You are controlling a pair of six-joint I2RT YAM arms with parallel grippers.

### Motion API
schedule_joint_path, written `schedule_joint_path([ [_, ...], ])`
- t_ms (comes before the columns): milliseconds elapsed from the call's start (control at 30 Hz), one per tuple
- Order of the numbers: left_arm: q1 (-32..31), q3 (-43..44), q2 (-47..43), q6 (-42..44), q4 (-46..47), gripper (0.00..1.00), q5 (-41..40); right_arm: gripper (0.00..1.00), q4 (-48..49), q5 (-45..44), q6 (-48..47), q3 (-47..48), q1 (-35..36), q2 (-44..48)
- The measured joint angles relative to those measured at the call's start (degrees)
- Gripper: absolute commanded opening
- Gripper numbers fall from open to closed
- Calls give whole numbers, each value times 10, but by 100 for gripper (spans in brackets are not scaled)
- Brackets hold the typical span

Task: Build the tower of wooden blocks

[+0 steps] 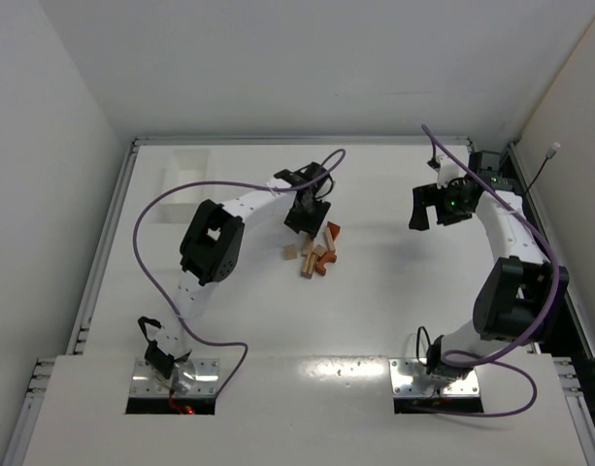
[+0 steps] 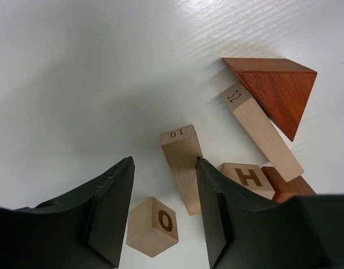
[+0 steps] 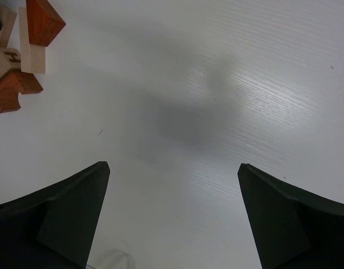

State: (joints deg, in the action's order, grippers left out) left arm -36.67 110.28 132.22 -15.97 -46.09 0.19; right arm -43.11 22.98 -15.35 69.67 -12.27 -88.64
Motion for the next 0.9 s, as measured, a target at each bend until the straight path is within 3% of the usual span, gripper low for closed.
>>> schedule_joint_path([
  [633,-2,-34,-23,-14,25,47,55,96,0,0,0,0,0,0],
  [900,-32,-36,-40,-17,32,47,53,96,0,0,0,0,0,0],
])
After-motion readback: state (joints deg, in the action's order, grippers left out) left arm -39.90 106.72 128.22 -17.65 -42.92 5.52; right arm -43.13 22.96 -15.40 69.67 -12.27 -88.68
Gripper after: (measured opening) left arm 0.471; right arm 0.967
